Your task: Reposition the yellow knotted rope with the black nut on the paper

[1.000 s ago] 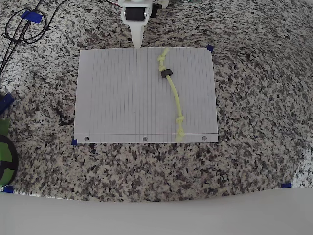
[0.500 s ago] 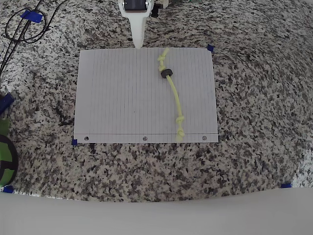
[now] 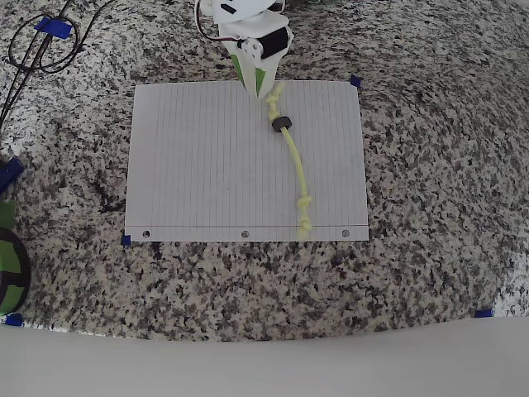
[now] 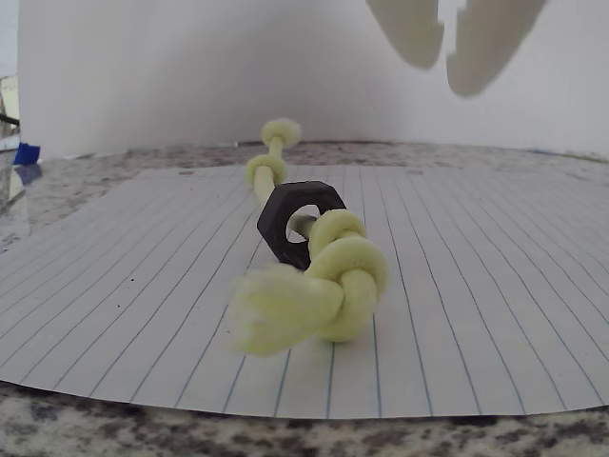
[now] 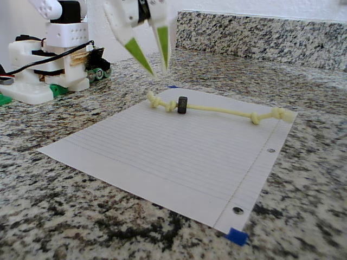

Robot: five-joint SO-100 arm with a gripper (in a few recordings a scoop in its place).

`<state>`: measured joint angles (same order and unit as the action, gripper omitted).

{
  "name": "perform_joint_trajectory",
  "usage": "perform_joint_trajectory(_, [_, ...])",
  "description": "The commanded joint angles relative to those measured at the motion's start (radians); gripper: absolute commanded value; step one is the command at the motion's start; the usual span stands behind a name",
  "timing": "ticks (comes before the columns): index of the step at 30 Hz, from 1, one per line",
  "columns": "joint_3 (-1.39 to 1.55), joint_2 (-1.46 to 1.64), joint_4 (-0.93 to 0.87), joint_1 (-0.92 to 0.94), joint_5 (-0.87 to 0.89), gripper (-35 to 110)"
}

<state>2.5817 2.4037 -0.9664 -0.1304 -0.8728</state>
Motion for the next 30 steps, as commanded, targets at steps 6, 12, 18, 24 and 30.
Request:
perform_joint_trajectory(6, [-0.063,-0.1,0.009,-0.023,0.23,29])
perform_joint_trajectory(12, [-0.063,-0.124,-0.043,-0.092,0.307,30])
perform_joint_trajectory(18, [-0.066,-0.137,-0.103,-0.13,0.339,37])
perform_joint_trajectory(24, [-0.066,-0.192,-0.08,-0.13,0.339,37])
perform_joint_trajectory(30, [-0.066,-0.236,-0.043,-0.124,0.339,37])
